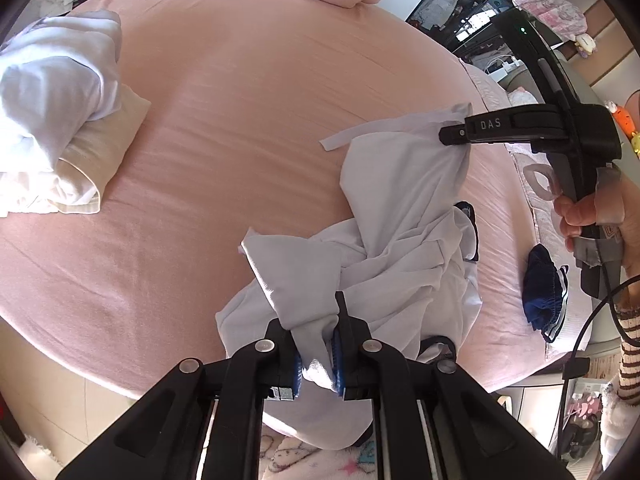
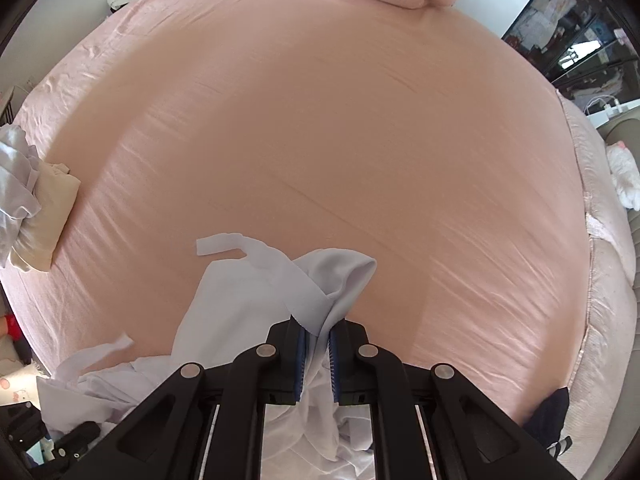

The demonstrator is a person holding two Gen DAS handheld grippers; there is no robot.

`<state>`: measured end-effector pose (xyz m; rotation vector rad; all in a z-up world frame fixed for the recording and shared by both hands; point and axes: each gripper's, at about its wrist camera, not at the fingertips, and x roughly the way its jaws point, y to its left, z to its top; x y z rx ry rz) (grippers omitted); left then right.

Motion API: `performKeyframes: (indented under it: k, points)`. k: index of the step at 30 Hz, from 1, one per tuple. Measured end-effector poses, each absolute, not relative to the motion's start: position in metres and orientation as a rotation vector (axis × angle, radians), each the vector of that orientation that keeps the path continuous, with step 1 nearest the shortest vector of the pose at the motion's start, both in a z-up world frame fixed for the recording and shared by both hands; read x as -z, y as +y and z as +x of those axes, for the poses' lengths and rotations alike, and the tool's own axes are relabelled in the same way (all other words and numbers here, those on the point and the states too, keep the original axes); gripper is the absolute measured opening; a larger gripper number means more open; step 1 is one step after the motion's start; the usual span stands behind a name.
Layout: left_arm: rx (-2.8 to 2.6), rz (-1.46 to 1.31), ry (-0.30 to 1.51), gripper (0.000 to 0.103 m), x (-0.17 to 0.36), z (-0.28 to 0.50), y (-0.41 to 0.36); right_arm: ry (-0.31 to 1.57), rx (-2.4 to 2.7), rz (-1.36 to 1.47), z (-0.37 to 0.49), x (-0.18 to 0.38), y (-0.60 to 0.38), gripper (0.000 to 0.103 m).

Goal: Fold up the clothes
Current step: 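Lift the shirt up with both grippers and shake it open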

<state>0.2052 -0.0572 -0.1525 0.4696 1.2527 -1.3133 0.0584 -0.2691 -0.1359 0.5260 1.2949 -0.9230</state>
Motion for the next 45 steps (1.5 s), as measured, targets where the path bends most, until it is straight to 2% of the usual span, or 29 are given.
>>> performKeyframes:
  k: [12, 18, 31, 37, 45]
  points:
    - [1.307, 0.444, 1.121, 0.010, 0.125, 0.227, -0.054, 1.205, 1.049, 0.523, 0.045, 0.105, -0.258, 0.007]
    - [1.367, 0.409, 1.041, 0.009, 0.102, 0.237, -0.060, 1.124, 1.125, 0.533, 0.016, 0.069, -0.253, 0.007]
    - [1.449, 0.574, 0.626, 0.010, 0.045, 0.201, -0.088, 1.000, 1.229, 0.505, -0.031, 0.003, -0.239, 0.007]
    - [1.474, 0.526, 0.625, 0.010, 0.026, 0.209, -0.093, 0.960, 1.279, 0.507, -0.051, -0.019, -0.227, 0.007]
    - [1.496, 0.543, 0.525, 0.010, -0.003, 0.203, -0.107, 0.929, 1.331, 0.503, -0.068, -0.036, -0.222, 0.007]
